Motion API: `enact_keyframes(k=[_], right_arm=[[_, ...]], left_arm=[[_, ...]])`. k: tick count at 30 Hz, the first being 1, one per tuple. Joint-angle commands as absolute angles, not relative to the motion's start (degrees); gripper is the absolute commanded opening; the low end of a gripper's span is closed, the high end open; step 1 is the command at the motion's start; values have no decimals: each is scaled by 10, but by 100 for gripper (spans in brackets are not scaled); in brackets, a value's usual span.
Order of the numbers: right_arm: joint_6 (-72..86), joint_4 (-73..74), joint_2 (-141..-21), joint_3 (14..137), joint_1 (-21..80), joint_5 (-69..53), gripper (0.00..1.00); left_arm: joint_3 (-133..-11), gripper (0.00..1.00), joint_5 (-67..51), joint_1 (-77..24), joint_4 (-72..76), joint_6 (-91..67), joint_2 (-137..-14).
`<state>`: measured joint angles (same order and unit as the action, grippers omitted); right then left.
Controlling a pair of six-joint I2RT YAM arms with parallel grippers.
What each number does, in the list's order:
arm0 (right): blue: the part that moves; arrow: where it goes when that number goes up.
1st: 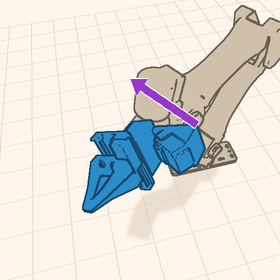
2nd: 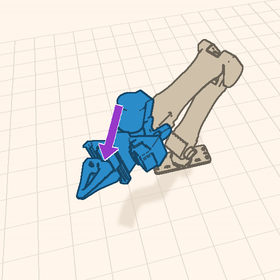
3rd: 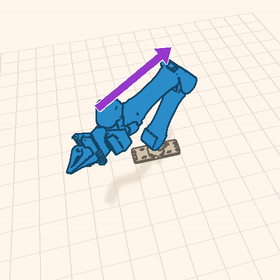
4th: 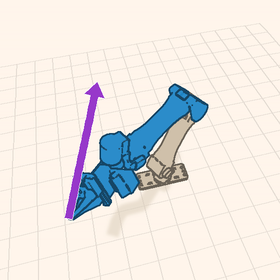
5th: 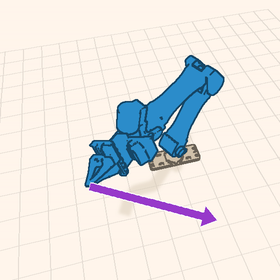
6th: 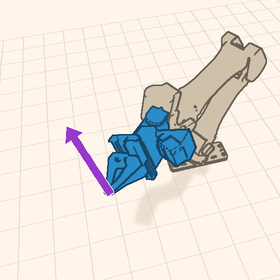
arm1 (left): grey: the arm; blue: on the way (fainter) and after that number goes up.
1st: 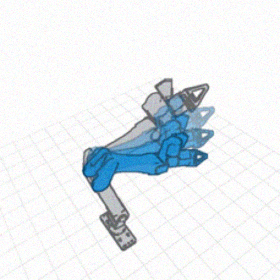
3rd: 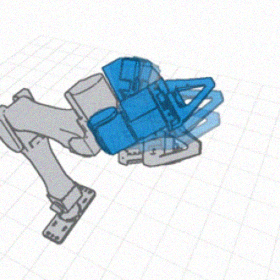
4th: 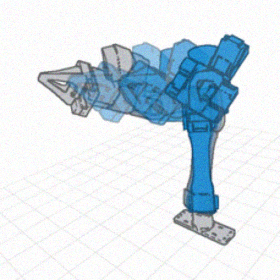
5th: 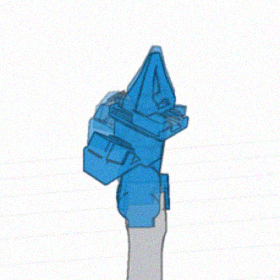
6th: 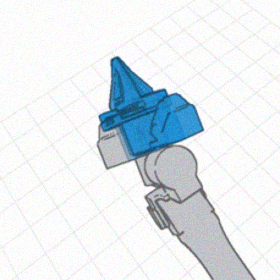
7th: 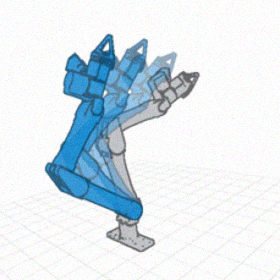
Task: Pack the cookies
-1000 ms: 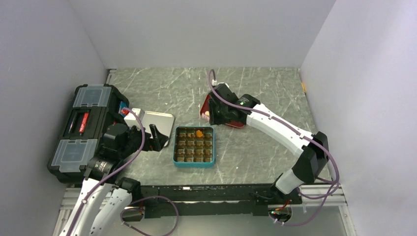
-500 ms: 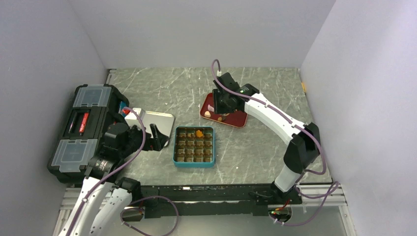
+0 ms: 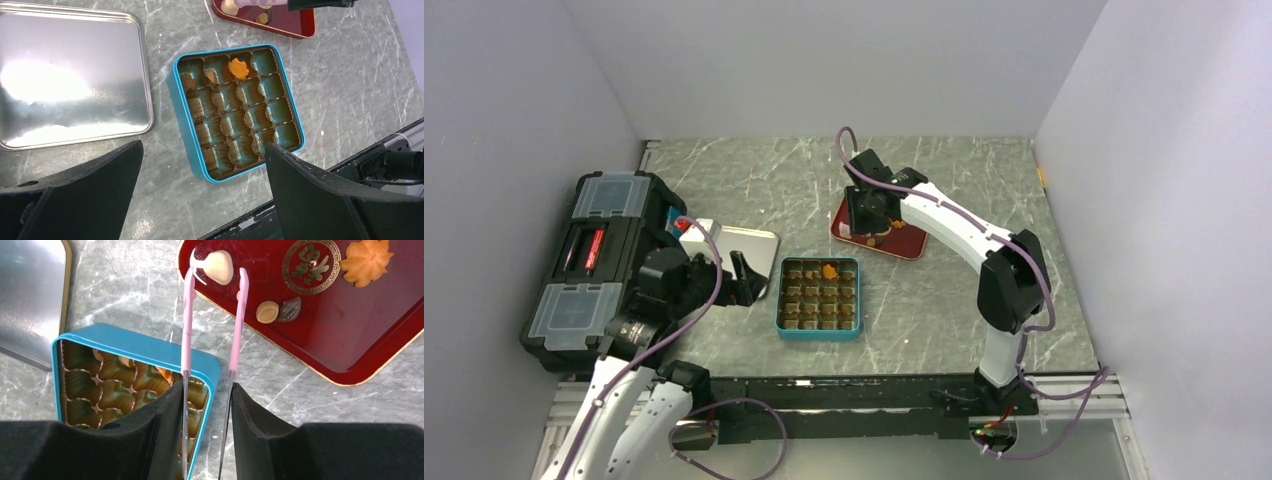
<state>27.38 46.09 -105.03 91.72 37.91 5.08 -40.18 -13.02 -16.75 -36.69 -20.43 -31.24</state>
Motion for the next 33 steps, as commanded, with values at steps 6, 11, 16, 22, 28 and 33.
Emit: enact_keyframes(k=[6, 11, 16, 22, 28, 33], right_arm=[[268, 440, -1082, 965, 369, 36, 39], [267, 441, -1096, 975, 366, 32, 39], [267, 442, -1107, 981, 364, 27, 39], [267, 442, -1116, 977, 365, 27, 39], [266, 441, -1118, 966, 365, 37, 38], [265, 443, -1117, 956, 364, 49, 35]], left_arm=[[-416, 99, -127, -170, -350, -198, -315], [-417, 99, -127, -170, -350, -198, -316], [-416, 99, -130, -169, -350, -197, -317], [-416, 99, -132, -169, -349, -197, -318], [-416, 99, -131, -169, -349, -197, -317], [-416, 99, -132, -170, -349, -197, -319]])
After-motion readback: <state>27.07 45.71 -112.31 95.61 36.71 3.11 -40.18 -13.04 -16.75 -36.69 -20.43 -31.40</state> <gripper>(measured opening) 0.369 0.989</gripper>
